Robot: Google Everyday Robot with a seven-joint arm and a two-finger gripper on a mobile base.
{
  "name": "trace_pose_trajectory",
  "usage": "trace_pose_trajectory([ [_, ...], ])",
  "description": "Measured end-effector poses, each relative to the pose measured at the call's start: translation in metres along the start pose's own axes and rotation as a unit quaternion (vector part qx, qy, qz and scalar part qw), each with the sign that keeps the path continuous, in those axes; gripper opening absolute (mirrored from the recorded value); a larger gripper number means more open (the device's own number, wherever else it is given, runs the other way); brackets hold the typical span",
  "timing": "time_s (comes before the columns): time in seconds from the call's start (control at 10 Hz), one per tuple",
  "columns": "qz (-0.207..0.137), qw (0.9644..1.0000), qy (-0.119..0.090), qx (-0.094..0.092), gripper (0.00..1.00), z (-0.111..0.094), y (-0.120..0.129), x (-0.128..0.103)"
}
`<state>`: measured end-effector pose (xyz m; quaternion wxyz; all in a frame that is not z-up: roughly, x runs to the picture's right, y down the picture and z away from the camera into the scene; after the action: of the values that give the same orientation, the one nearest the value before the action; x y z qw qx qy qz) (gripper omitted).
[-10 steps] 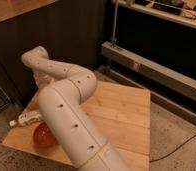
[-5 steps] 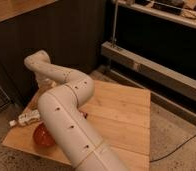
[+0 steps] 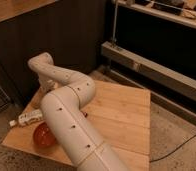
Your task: Place the white sponge in the ceramic bowl
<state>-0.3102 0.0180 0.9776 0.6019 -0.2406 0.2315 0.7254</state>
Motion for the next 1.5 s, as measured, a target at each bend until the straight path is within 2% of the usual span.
trace_pose_trajectory([
  [0.2,-0.004,0.9999,0.008,-0.012,0.42,0.012,0.003,0.004],
  [0.5,-0.022,0.9991,0.019,-0.032,0.09,0.016,0.010,0.009],
  [0.6,-0.032,0.9987,0.021,-0.035,0.02,0.014,0.012,0.012],
  [0.7,-0.041,0.9983,0.024,-0.033,0.00,0.009,0.012,0.015],
  [0.8,-0.060,0.9976,0.016,-0.032,0.00,-0.016,0.015,0.016],
  [0.9,-0.071,0.9972,0.011,-0.022,0.00,-0.034,0.008,0.015],
  [1.1,-0.096,0.9954,-0.010,0.006,0.00,-0.090,-0.016,0.018],
  [1.3,-0.112,0.9933,-0.018,0.025,0.00,-0.123,-0.032,0.037],
  [1.5,-0.129,0.9909,-0.016,0.037,0.00,-0.142,-0.054,0.070],
])
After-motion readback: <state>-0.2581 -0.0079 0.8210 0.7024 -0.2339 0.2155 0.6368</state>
